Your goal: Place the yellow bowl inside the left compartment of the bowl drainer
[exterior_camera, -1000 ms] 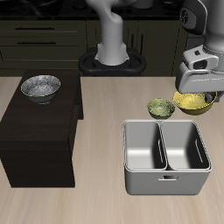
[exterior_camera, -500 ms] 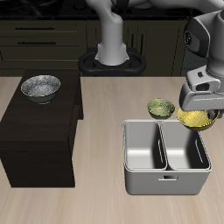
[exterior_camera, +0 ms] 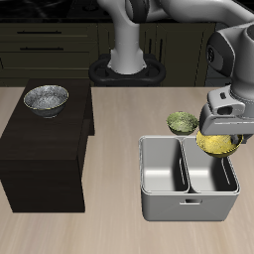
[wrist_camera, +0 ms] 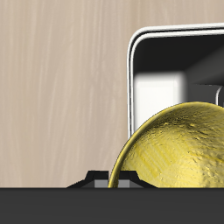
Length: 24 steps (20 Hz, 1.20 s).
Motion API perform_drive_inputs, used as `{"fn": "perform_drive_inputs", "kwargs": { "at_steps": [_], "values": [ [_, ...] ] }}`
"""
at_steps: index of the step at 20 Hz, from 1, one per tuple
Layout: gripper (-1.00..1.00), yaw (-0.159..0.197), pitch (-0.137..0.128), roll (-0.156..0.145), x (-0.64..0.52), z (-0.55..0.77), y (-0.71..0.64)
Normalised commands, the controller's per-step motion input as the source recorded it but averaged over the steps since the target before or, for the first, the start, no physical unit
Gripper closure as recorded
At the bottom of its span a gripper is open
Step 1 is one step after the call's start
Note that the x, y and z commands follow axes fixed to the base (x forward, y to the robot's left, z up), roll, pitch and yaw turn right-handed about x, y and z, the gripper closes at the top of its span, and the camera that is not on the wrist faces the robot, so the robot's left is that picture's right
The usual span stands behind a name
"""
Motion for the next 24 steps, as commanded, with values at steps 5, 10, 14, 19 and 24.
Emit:
{"fn": "perform_drive_inputs", "kwargs": {
  "at_steps": [5, 10, 14, 19, 24],
  "values": [
    [1.0, -0.019, 0.025, -0.021, 0.06, -0.14, -0.17],
    [1.0, 0.006, 0.008, -0.022, 0.06, -0.11, -0.2],
    [1.0, -0.012, 0.022, -0.02, 0.06, -0.16, -0.09],
    [1.0, 0.016, 0.037, -0.02, 0.02, -0.31, -0.03],
    [-1.0, 0.041, 0.037, -0.003, -0.06, -0.23, 0.04]
  ]
}}
